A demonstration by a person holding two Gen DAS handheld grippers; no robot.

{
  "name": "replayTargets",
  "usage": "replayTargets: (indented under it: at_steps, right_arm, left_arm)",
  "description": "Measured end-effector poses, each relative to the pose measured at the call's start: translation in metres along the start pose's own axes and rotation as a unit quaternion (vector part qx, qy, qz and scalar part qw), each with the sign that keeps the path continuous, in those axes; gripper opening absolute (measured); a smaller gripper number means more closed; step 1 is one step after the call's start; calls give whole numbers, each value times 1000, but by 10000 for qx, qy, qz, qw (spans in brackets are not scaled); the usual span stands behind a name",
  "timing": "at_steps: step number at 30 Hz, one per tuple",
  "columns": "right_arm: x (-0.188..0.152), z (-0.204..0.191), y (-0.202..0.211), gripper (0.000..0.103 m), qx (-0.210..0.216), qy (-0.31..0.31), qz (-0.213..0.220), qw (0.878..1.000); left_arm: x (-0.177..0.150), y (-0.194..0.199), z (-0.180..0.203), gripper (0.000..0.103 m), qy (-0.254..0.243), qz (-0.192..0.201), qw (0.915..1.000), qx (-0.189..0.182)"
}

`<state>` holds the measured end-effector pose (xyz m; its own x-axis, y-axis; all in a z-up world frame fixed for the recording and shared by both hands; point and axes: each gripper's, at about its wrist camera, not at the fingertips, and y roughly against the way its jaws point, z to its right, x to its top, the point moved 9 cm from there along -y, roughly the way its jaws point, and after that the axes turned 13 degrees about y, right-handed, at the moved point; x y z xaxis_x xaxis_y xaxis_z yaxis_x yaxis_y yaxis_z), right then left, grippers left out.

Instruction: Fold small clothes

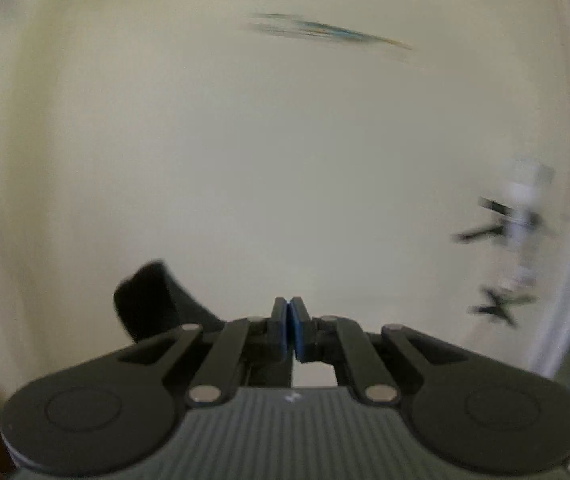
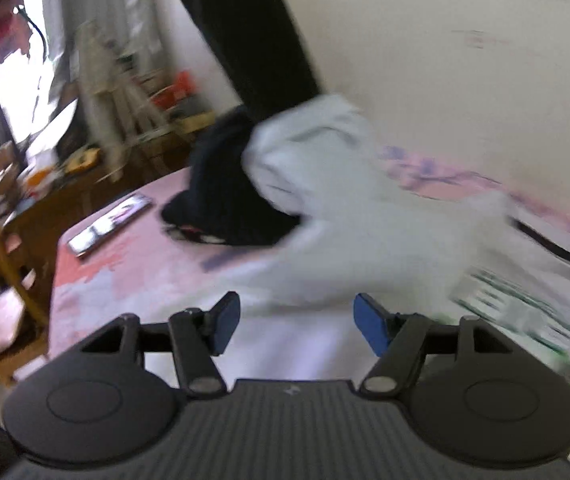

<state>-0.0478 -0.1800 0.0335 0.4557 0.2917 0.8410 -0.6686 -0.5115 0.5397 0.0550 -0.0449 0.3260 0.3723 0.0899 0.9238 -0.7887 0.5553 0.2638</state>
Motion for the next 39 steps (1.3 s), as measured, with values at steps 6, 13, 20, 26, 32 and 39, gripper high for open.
replayTargets:
  at_steps: [6,13,20,26,32,39]
  right_arm:
    - [-49,79,58,65,-814,-779,102,9936]
    - [-104,123,118,65,-1447,-1263,-33,9814]
    - [-96,131,116,65,-1534,-1277,145,9798]
    - [-100,126,67,60,-1536,-495,-583,9852]
    - [-94,120,43,0,-1783,265,-875,9797]
    - [-56,144,30,51,-2629,587,-221,9628]
  left_arm:
    - [-75,-43,162,61,-1035,-948,9762,-1654]
    - [-140,-79,123,57,-1389,-1310,9756,-1087]
    - [-231,-171,-57,61,100,-2528,9629,939]
    - [-317,-227,-81,23,1104,-3467,9286,730]
    - [-250,-238,-101,5,601,-2330,9645,1085]
    - [-215,-235,-130,17,196,-1675,9650,2008]
